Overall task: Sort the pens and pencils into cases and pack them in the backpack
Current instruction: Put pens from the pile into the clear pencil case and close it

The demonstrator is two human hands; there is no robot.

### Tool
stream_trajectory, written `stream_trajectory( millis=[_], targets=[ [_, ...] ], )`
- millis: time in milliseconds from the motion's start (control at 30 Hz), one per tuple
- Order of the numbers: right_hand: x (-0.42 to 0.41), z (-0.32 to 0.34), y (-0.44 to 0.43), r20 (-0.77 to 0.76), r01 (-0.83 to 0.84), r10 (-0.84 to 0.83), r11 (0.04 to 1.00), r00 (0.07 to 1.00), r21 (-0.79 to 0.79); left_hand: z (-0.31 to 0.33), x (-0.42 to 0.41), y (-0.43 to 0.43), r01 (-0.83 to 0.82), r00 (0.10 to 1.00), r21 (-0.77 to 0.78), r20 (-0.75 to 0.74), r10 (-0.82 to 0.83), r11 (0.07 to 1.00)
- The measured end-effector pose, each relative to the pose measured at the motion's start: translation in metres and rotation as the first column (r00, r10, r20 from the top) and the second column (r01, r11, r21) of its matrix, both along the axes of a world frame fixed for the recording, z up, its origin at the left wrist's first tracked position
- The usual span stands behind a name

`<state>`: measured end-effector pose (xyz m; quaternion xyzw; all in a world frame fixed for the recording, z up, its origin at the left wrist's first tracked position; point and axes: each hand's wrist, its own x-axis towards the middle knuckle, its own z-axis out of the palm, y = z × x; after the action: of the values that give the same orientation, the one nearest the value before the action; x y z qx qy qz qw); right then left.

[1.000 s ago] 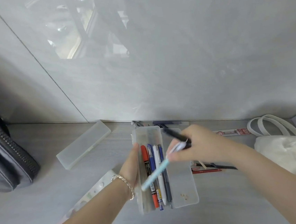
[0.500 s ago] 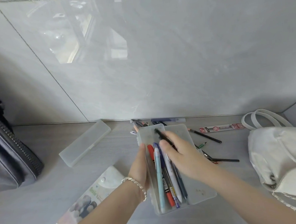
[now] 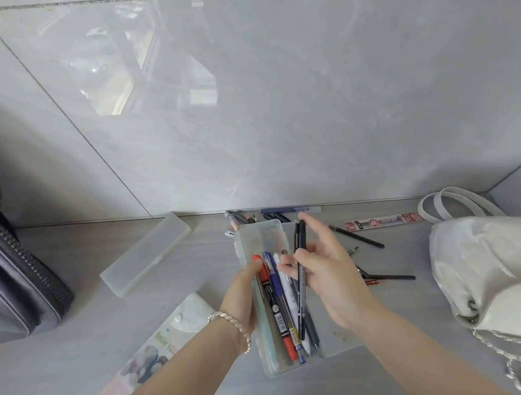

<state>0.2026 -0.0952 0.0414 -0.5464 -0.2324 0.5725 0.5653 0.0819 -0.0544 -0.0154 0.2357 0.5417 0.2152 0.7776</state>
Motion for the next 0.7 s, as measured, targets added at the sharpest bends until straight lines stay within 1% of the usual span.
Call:
stream_trajectory(
  millis=[67,133,167,200,233,267,300,333,367,400,433,467,567,600,667,700],
  targets=[
    [-0.008,-0.003,-0.002,0.040,-0.063,0.062,0.998,0.997,0.015,0.001,-0.001,0.000,0.009,0.995,-0.009,0.098,-0.008,1.000],
    [-0.015,-0.012,-0.004,0.119,-0.149,0.142,0.988,0.983,0.047,0.000,0.001,0.000,-0.006,0.991,-0.001,0.137,0.006,1.000],
    [-0.018,-0.017,-0.005,0.196,-0.207,0.189,0.976,0.962,0.072,0.000,0.002,0.000,-0.015,0.990,0.011,0.143,0.013,1.000],
    [-0.020,-0.022,-0.007,0.314,-0.271,0.228,0.957,0.921,0.101,0.000,0.002,0.000,-0.022,0.990,0.017,0.138,0.020,1.000],
    [-0.021,-0.025,-0.009,0.473,-0.338,0.246,0.933,0.846,0.120,0.003,0.004,-0.001,-0.018,0.991,0.018,0.135,0.016,1.000],
    [-0.022,-0.028,-0.010,0.640,-0.394,0.229,0.910,0.734,0.125,0.006,0.006,-0.002,-0.017,0.991,0.026,0.136,0.013,1.000],
    [-0.022,-0.034,-0.011,0.772,-0.443,0.193,0.888,0.605,0.126,0.008,0.007,-0.003,-0.011,0.989,0.029,0.147,0.007,1.000],
    [-0.021,-0.040,-0.012,0.864,-0.477,0.143,0.871,0.483,0.122,0.010,0.008,-0.003,-0.016,0.986,0.024,0.169,0.011,1.000],
    [-0.021,-0.046,-0.013,0.921,-0.486,0.084,0.865,0.380,0.121,0.014,0.009,-0.003,-0.035,0.981,0.011,0.192,0.032,0.999],
    [-0.020,-0.050,-0.014,0.952,-0.475,0.029,0.871,0.305,0.125,0.016,0.008,-0.003,-0.054,0.977,0.008,0.205,0.051,0.999],
    [-0.019,-0.053,-0.015,0.967,-0.457,-0.012,0.880,0.255,0.132,0.018,0.007,-0.002,-0.063,0.978,0.015,0.201,0.059,0.998],
    [-0.017,-0.053,-0.015,0.972,-0.446,-0.028,0.885,0.231,0.132,0.017,0.007,-0.001,-0.058,0.980,0.023,0.190,0.052,0.998],
    [-0.011,-0.049,-0.011,0.967,-0.428,-0.013,0.895,0.253,0.125,0.014,0.007,-0.001,-0.001,0.986,0.048,0.164,-0.007,0.999],
    [-0.008,-0.048,-0.008,0.974,-0.417,-0.015,0.902,0.227,0.111,0.013,0.008,-0.001,0.025,0.986,0.049,0.162,-0.032,0.998],
    [-0.005,-0.049,-0.001,0.992,-0.411,-0.015,0.910,0.121,0.064,0.015,0.009,-0.001,0.041,0.988,0.060,0.143,-0.050,0.997],
    [-0.005,-0.050,0.002,0.996,-0.405,-0.007,0.913,0.084,0.041,0.015,0.010,-0.001,0.036,0.990,0.075,0.131,-0.046,0.997]
  ],
)
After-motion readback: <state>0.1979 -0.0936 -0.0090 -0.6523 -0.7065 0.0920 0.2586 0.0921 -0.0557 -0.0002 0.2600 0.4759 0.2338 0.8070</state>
